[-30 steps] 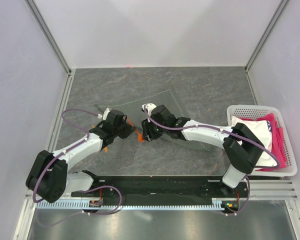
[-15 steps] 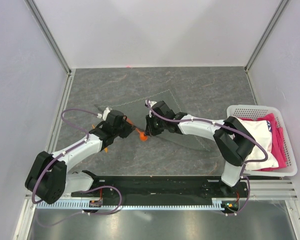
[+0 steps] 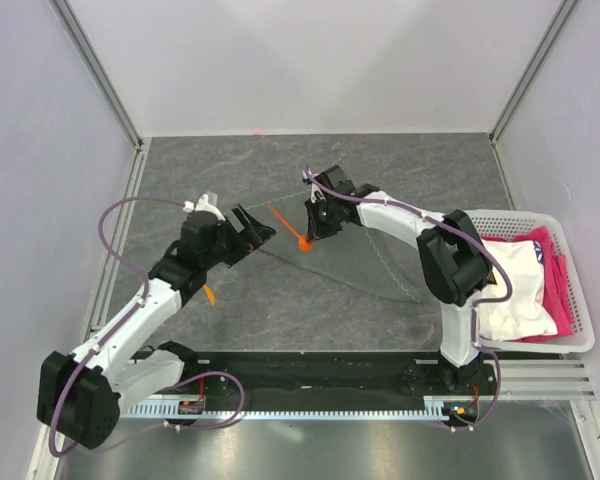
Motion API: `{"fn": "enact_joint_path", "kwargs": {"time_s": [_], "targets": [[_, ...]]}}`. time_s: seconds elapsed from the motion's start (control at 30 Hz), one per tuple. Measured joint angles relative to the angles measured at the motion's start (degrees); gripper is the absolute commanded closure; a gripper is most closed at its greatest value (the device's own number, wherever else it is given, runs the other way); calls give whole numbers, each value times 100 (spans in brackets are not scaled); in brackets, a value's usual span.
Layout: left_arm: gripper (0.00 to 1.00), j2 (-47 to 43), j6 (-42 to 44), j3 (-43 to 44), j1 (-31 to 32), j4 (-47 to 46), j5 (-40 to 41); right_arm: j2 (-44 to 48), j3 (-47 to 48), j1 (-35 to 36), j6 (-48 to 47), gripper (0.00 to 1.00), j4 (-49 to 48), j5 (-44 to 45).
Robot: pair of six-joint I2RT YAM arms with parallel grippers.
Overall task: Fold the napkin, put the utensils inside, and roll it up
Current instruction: Pass the utensil from the left arm to the right, then place the utensil onto the napkin
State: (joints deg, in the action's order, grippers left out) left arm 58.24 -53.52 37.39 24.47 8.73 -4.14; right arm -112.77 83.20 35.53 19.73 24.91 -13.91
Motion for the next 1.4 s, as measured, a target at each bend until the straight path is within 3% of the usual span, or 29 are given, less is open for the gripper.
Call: {"fn": "enact_joint_path", "kwargs": {"time_s": [0.17, 0.33, 0.57, 1.23, 1.4], "targets": [[3, -101, 835, 433, -988, 387, -879, -680, 815, -20, -680, 100, 973, -9], [3, -101, 1460, 787, -1421, 717, -1224, -1005, 1115, -50, -1139, 100, 1574, -42], [3, -181, 1827, 826, -1591, 890, -1290, -1099, 1493, -140, -1609, 100, 2129, -42], [3, -170, 1843, 789, -1670, 863, -1438, -1812, 2511, -446, -2417, 100, 2833, -326], [3, -170, 1840, 553, -1674, 846, -1432, -1834, 2568, -457, -2470, 93, 2879, -330]]}}
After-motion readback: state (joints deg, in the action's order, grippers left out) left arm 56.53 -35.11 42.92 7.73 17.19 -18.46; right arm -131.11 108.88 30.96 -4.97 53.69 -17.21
